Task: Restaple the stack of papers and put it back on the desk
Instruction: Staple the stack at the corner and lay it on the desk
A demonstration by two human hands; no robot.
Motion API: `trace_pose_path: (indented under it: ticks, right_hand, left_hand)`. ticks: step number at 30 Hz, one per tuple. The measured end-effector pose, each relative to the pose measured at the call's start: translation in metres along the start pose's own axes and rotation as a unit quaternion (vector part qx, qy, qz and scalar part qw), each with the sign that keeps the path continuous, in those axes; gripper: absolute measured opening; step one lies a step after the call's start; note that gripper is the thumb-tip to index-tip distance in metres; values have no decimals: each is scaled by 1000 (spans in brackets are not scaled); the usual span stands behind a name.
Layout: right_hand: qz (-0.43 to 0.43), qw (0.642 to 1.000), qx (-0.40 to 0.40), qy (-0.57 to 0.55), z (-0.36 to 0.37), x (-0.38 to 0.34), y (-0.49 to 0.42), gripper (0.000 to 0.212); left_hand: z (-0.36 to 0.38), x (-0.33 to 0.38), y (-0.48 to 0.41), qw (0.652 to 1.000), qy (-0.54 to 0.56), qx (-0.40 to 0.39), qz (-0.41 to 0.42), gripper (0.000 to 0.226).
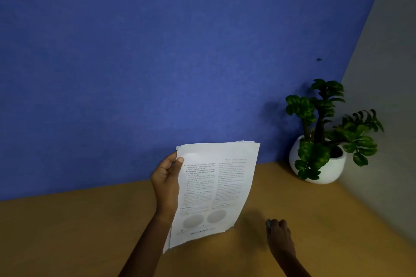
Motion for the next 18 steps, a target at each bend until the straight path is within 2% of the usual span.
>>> trace_pose_path:
  ticks: [5,13,16,18]
  right_hand:
    - [-21,998,-27,59,15,3,2,32]
    - [-25,993,-62,97,31,8,6,36]
    - [-24,994,-87,55,28,4,10,25]
    - [-39,995,-84,-42,13,-5,11,22]
  left_hand:
    - [7,7,2,999,7,-31,-21,25]
    - [12,11,1,995,75,-57,-41,22]
    - [12,10,0,992,96,-61,-55,22]
    - [13,9,-1,990,109,-61,-66,22]
Point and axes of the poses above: each hand's wrist, its own y-axis away from the middle knuckle, its own z-axis out of the palm, x = y × z, the point moved 10 cm from there along -y, towards the middle knuckle, and after that the axes turned 4 degrees about -x, right-handed, at the moved point
